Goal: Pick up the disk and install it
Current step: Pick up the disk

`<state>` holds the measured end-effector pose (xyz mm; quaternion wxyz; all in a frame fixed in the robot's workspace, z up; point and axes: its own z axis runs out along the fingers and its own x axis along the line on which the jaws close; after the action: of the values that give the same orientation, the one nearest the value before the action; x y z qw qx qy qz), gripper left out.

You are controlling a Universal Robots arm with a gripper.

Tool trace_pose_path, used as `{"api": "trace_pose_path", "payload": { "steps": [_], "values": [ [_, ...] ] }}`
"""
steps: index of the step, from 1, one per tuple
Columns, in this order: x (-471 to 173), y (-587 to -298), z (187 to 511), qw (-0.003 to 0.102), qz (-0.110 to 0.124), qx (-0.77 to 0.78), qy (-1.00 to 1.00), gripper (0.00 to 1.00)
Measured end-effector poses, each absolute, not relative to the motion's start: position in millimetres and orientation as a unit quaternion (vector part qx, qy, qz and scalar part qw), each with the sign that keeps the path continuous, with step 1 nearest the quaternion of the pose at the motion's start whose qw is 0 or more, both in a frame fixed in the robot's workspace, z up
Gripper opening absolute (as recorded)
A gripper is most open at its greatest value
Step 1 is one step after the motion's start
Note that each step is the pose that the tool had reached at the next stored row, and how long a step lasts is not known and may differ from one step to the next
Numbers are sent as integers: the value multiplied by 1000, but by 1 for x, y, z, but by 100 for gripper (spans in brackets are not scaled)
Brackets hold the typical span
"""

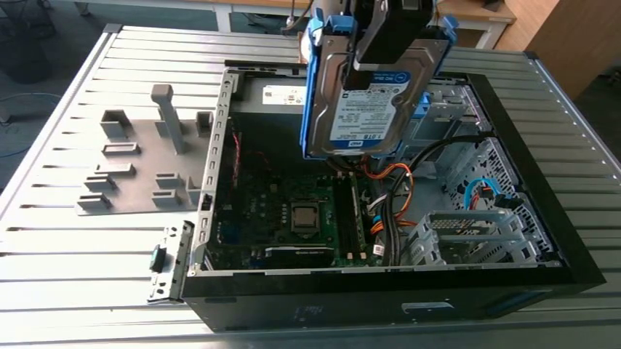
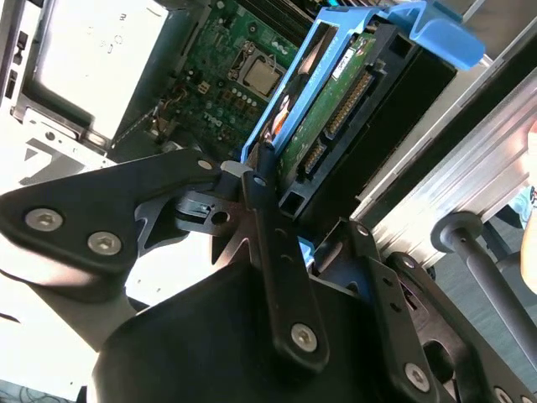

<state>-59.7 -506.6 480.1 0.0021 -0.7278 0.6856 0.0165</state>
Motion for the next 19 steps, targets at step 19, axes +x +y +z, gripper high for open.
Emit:
{"api": "trace_pose_path", "payload": {
  "steps": [19],
  "values": [
    [-60,-531,480,2,16,-728,686,37]
  ]
}}
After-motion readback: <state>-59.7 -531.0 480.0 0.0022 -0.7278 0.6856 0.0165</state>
